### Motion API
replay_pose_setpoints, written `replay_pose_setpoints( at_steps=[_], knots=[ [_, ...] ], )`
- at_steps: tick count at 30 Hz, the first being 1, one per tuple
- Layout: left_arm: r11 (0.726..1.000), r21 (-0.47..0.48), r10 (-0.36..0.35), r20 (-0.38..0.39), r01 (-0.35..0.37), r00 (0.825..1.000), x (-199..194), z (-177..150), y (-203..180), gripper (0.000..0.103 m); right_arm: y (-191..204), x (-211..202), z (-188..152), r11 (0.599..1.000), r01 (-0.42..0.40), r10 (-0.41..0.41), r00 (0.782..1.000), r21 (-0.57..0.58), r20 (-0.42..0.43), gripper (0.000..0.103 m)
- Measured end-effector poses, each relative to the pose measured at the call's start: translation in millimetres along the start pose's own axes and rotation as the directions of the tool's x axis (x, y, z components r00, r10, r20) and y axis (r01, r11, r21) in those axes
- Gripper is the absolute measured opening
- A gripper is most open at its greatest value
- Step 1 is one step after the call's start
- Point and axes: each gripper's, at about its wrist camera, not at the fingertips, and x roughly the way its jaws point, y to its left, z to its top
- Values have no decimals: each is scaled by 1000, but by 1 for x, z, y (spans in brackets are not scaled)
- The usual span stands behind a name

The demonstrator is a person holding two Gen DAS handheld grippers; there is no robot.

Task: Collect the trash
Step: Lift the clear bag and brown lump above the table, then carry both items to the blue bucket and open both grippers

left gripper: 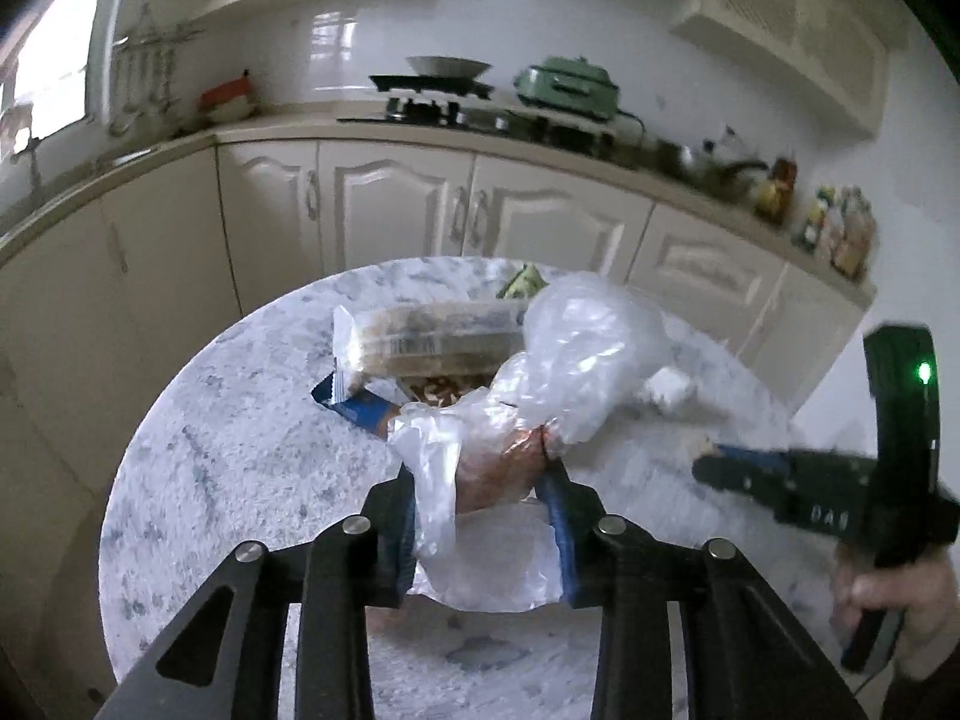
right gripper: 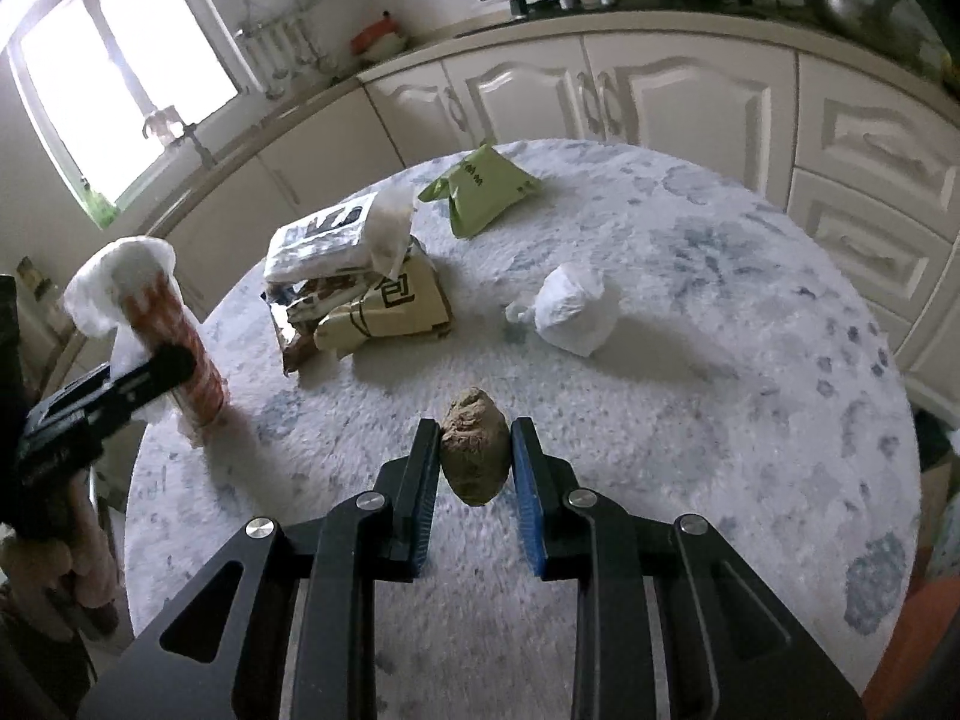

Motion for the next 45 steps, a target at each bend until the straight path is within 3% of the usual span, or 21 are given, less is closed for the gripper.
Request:
replay_pose_setpoints(
  at_steps=[15, 26, 40, 45],
  knots=[
    [999, -17, -37, 55, 38, 998, -26, -3, -15, 19, -14, -27, -7, 1000, 2, -3, 999, 19, 35, 24],
    [997, 28, -81, 117, 78, 990, -41, 8, -46, 15, -26, -62, -3, 999, 22, -25, 995, 32, 102, 24],
    [984, 83, -169, 165, 157, 972, -41, 19, -80, 15, -41, -101, -3, 997, 56, -64, 985, 55, 162, 24],
    [971, 142, -215, 179, 191, 960, -36, 32, -108, 15, -58, -133, 0, 992, 96, -111, 970, 77, 215, 24]
  ],
)
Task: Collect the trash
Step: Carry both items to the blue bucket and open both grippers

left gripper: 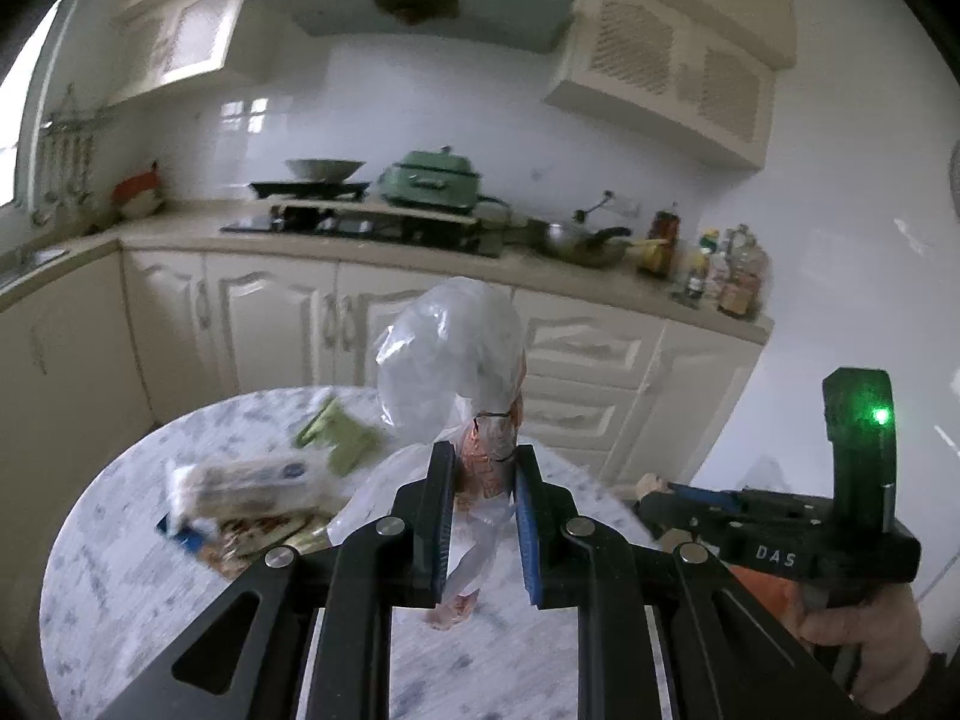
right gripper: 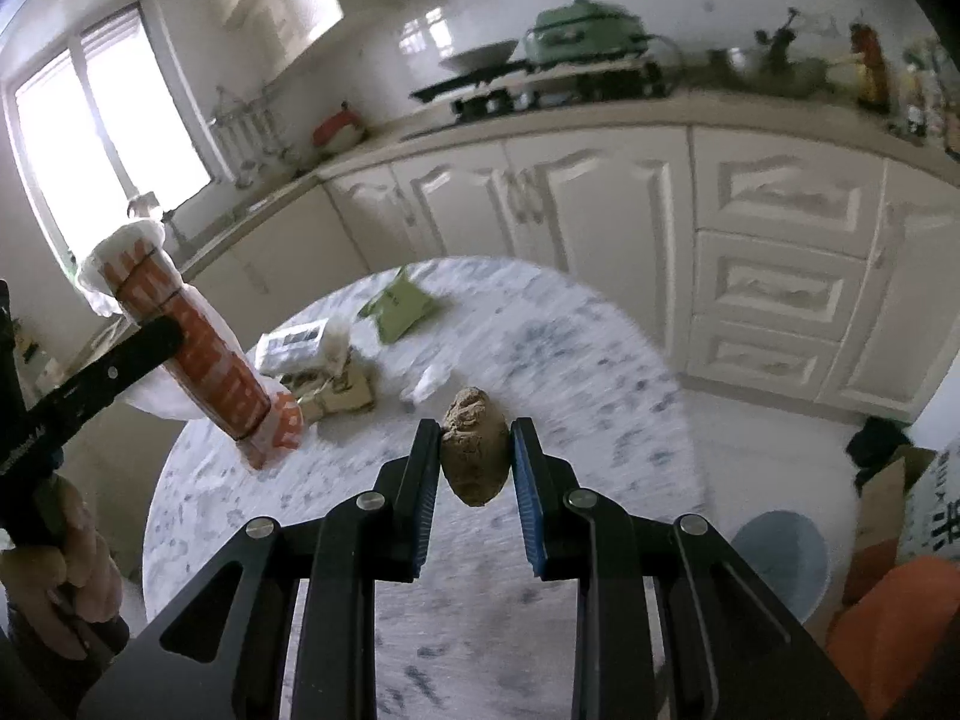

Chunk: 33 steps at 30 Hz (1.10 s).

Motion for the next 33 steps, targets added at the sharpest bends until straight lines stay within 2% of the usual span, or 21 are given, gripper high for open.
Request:
replay_pose_setpoints(
  at_steps=[4, 9, 14, 20, 23, 27, 29, 33],
  knots=[
    [998, 50, -39, 0, 39, 999, 19, 12, -27, 15, -27, -29, 10, 998, 54, -55, 997, 30, 54, 24],
    [986, 110, -124, -15, 125, 992, 56, 28, -72, 15, -66, -63, 15, 987, 140, -148, 984, 77, 101, 24],
    [958, 154, -234, -66, 242, 970, 101, 39, -118, 15, -116, -93, 11, 961, 234, -252, 961, 148, 116, 24],
    [911, 170, -344, -183, 374, 921, 172, 42, -172, 15, -185, -103, -8, 915, 320, -345, 936, 247, 66, 24],
    [899, 171, -357, -249, 403, 900, 213, 41, -194, 15, -218, -95, -22, 892, 341, -364, 931, 297, 22, 24],
    [889, 136, -367, -358, 437, 859, 276, 37, -217, 15, -258, -74, -36, 871, 346, -355, 934, 350, -40, 24],
    [884, 108, -374, -420, 455, 827, 310, 33, -230, 15, -276, -62, -45, 861, 344, -344, 936, 375, -68, 24],
    [887, 70, -360, -512, 456, 780, 372, 30, -251, 15, -312, -36, -61, 835, 336, -315, 941, 435, -122, 24]
  ],
)
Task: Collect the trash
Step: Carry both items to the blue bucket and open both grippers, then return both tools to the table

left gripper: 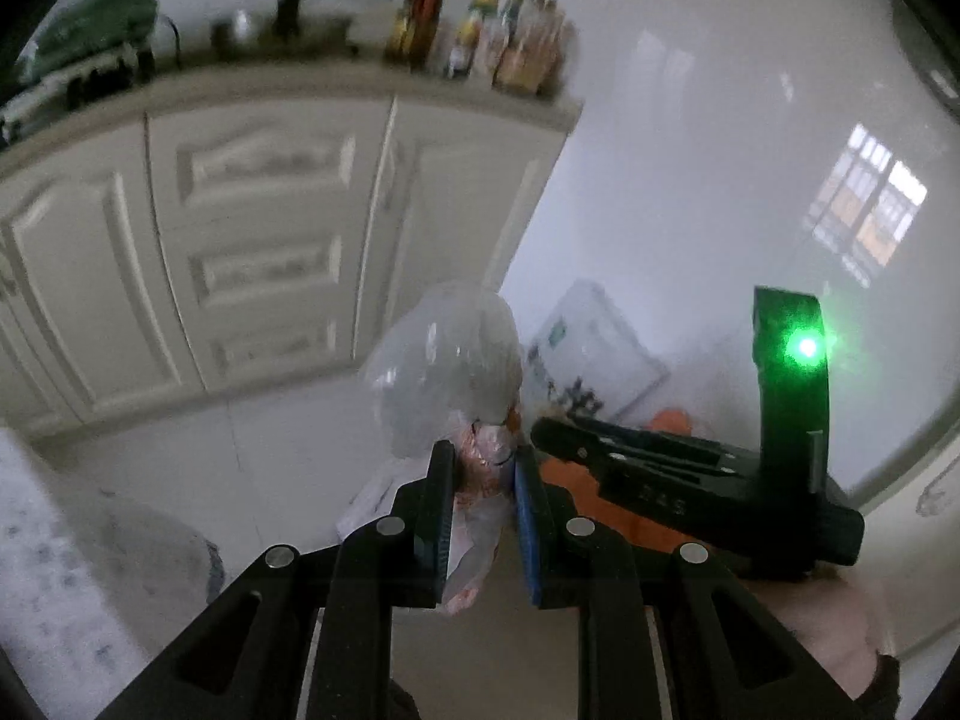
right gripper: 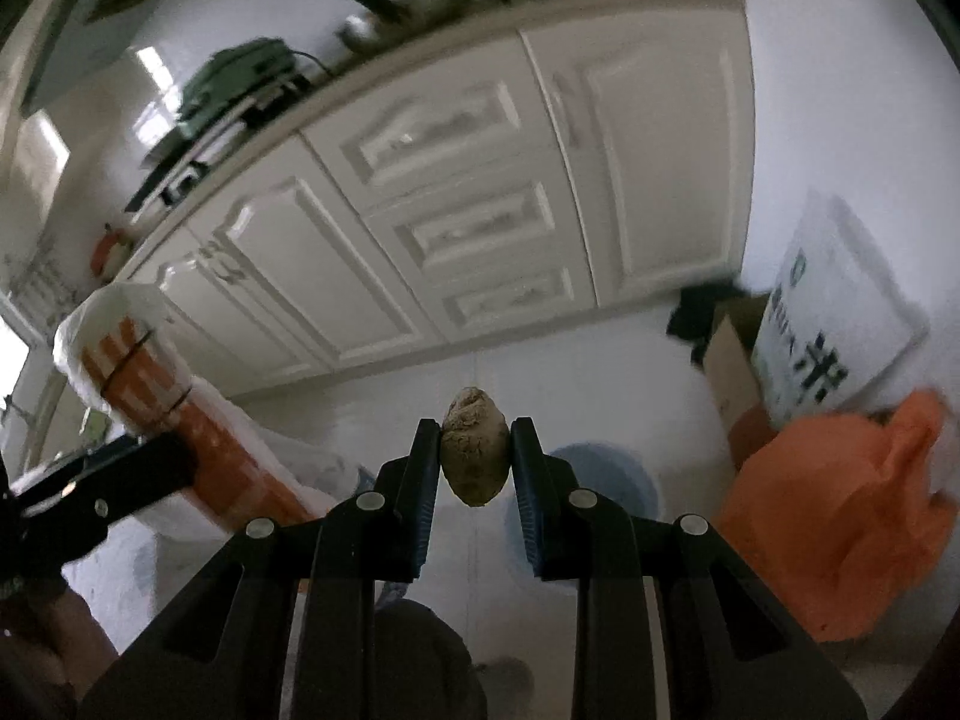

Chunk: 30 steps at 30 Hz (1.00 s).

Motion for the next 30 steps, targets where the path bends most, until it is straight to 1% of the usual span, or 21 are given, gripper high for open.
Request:
replay_pose_setpoints(
  at_steps=[2, 3, 5, 6, 7, 8, 9, 10, 11, 13, 14, 16, 17, 18, 19, 21, 26, 29, 30],
  knots=[
    [1000, -9, 2, -54, -2, 999, 29, 15, 5, 15, -15, 21, 1, 999, -5, 7, 999, 36, -40, 24],
    [1000, -7, 5, -77, -6, 997, 39, 20, 3, 16, -21, 29, 2, 999, -2, 5, 998, 50, -56, 27],
    [999, -7, 31, -127, -32, 991, 61, 30, 3, 19, -30, 41, 2, 997, 6, 0, 997, 73, -82, 28],
    [999, -8, 42, -137, -44, 990, 69, 36, 3, 29, -33, 45, 1, 997, 8, -1, 996, 81, -90, 31],
    [999, -7, 51, -147, -53, 988, 76, 41, 3, 40, -36, 47, 1, 996, 7, 2, 996, 94, -94, 42],
    [998, -9, 63, -158, -65, 985, 82, 48, 4, 62, -39, 48, 0, 995, 7, 3, 995, 104, -95, 47],
    [998, -12, 65, -159, -67, 985, 86, 52, 4, 78, -40, 48, -1, 993, 6, 4, 996, 114, -93, 57],
    [997, -16, 73, -153, -76, 986, 87, 57, 4, 82, -43, 46, -1, 992, 1, 10, 996, 127, -87, 66],
    [997, -15, 75, -148, -78, 986, 87, 58, 3, 82, -43, 45, -2, 991, 0, 11, 997, 133, -82, 70],
    [996, -15, 80, -150, -83, 985, 87, 63, 4, 83, -44, 41, -3, 989, 7, 3, 997, 146, -71, 82],
    [995, -19, 91, -152, -95, 984, 87, 68, 5, 84, -45, 40, -3, 989, 11, -1, 998, 150, -68, 85],
    [993, -15, 113, -133, -116, 985, 71, 60, 1, 87, -45, 35, -5, 987, 19, -10, 998, 162, -56, 103],
    [992, -9, 126, -122, -128, 985, 56, 44, -2, 94, -44, 31, -6, 985, 23, -15, 999, 169, -49, 103],
    [989, -3, 147, -101, -148, 984, 47, 41, -4, 100, -43, 29, -7, 984, 30, -21, 998, 175, -53, 103],
    [988, -4, 156, -81, -157, 984, 35, 34, -5, 102, -41, 27, -9, 983, 42, -32, 998, 177, -60, 103],
    [988, -16, 150, -56, -152, 987, 15, 23, -5, 102, -36, 22, -11, 984, 59, -50, 997, 170, -59, 103],
    [985, -38, 166, 11, -166, 986, -35, 1, -3, 102, -16, 2, -16, 985, 53, -48, 998, 161, -35, 103],
    [982, -51, 184, 73, -181, 980, -74, -14, -2, 102, 2, -13, -17, 989, 46, -45, 999, 141, -11, 103],
    [982, -47, 187, 89, -183, 978, -92, -24, 0, 102, 12, -21, -18, 991, 40, -40, 999, 129, 0, 103]
  ],
)
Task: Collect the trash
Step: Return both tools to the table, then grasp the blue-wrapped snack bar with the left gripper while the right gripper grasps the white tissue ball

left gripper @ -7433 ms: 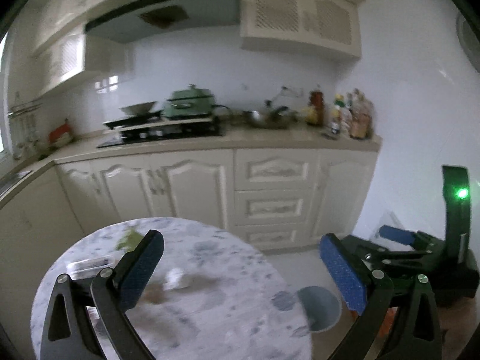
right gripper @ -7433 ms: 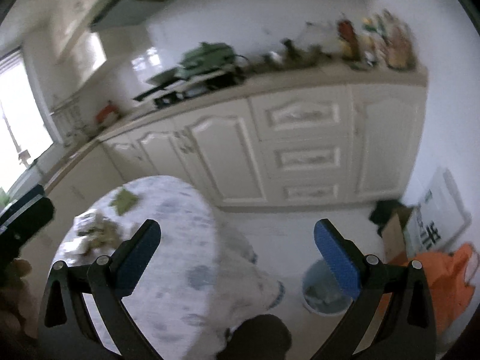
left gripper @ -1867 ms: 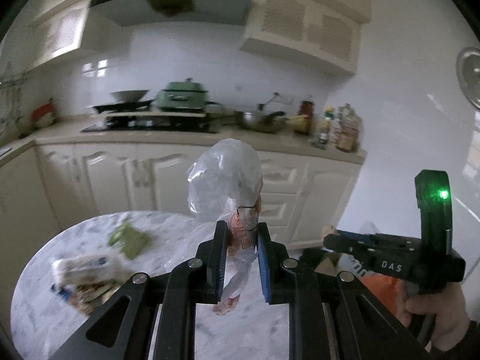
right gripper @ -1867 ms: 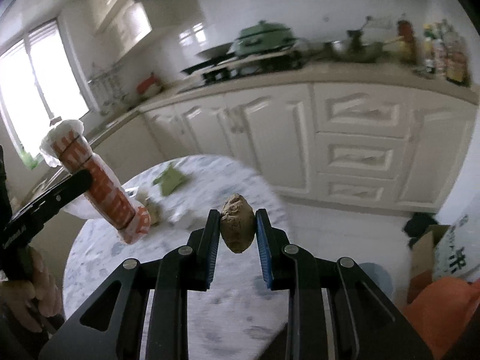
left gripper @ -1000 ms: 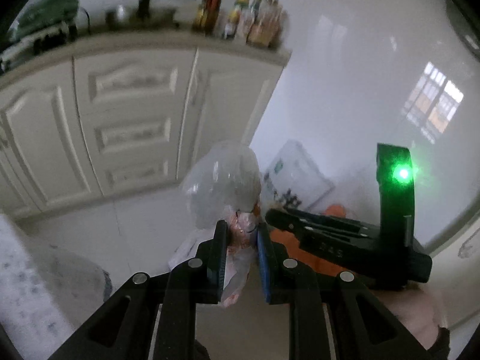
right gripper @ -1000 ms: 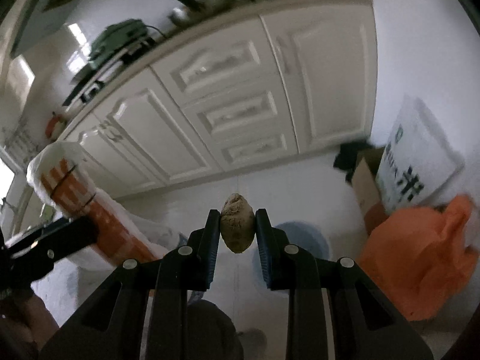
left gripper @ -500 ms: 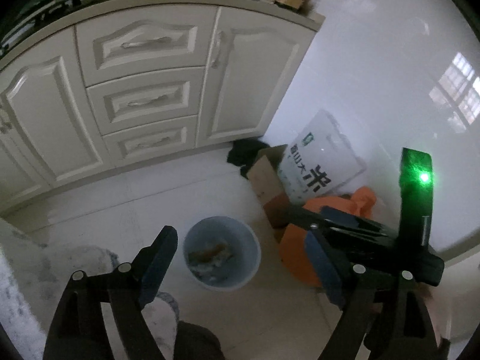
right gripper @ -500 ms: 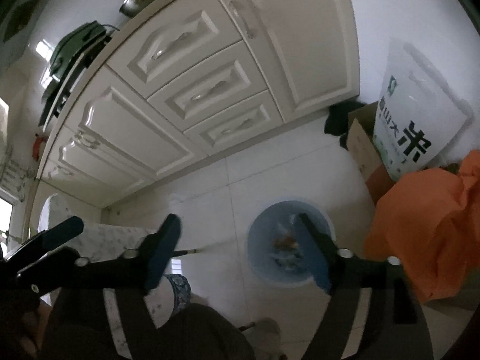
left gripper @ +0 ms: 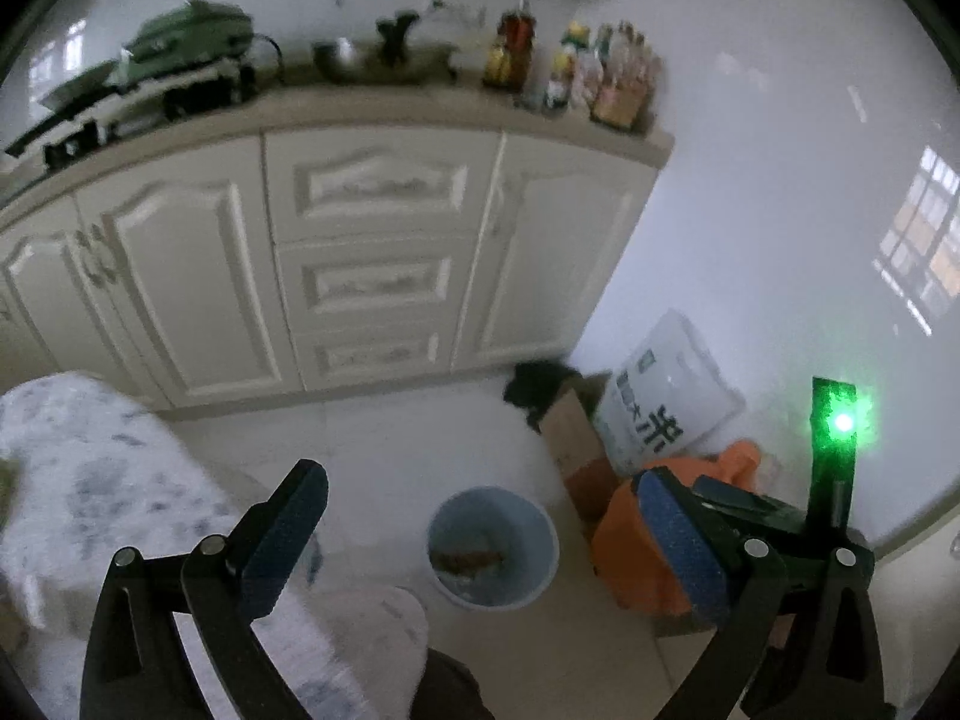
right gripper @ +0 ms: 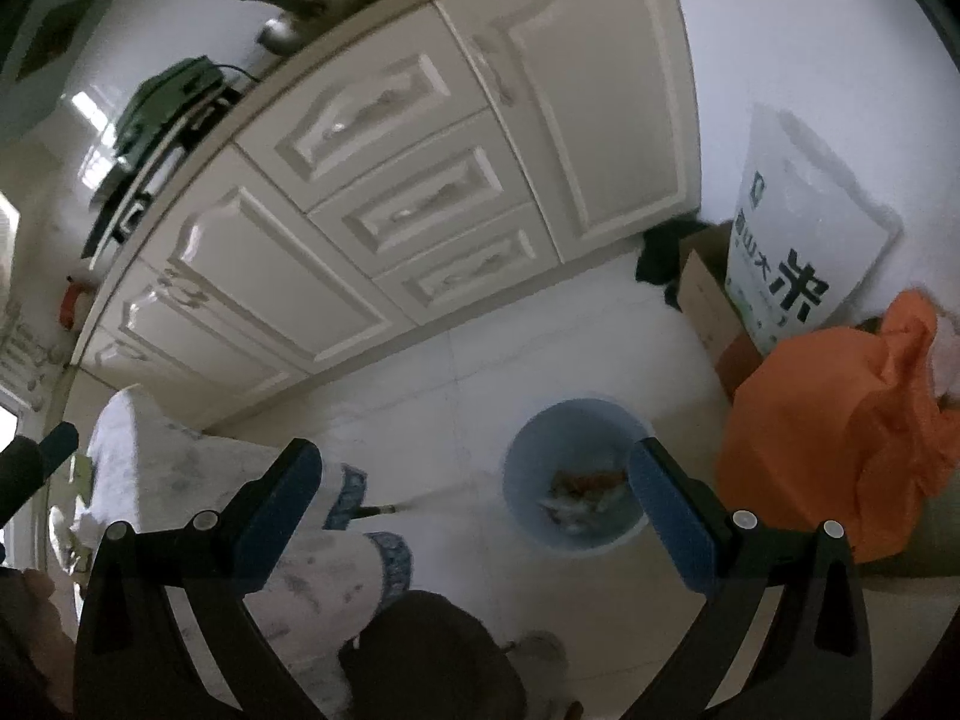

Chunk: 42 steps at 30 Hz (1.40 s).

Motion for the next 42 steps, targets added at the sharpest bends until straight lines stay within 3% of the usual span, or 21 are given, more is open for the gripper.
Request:
replay_pose_setpoints(
  at_steps=[6, 12, 23, 29, 33, 36, 38, 42],
  knots=[
    [997, -2, 78, 120, -78, 990, -92, -46, 21, 102, 54, -34, -5, 996, -33, 38, 998, -81, 50, 103],
    [987, -58, 156, 215, -147, 964, -171, -87, 47, 102, 129, -63, -13, 975, -81, 101, 991, -208, 87, 103],
    [935, -235, 333, 328, -265, 884, -288, -175, 79, 102, 255, -89, -52, 878, -157, 220, 971, -453, 89, 103],
    [887, -344, 429, 370, -308, 824, -351, -232, 81, 102, 308, -104, -85, 810, -167, 266, 959, -563, 98, 103],
    [848, -382, 505, 380, -366, 775, -373, -260, 72, 102, 334, -109, -104, 771, -172, 285, 954, -614, 90, 103],
    [823, -411, 545, 373, -393, 751, -390, -288, 67, 102, 349, -108, -117, 738, -173, 290, 954, -653, 74, 103],
    [807, -427, 566, 363, -408, 740, -396, -305, 63, 102, 357, -105, -123, 717, -176, 288, 956, -674, 57, 103],
    [786, -448, 587, 324, -427, 741, -395, -325, 57, 102, 367, -97, -134, 686, -189, 286, 958, -703, 22, 103]
  ],
)
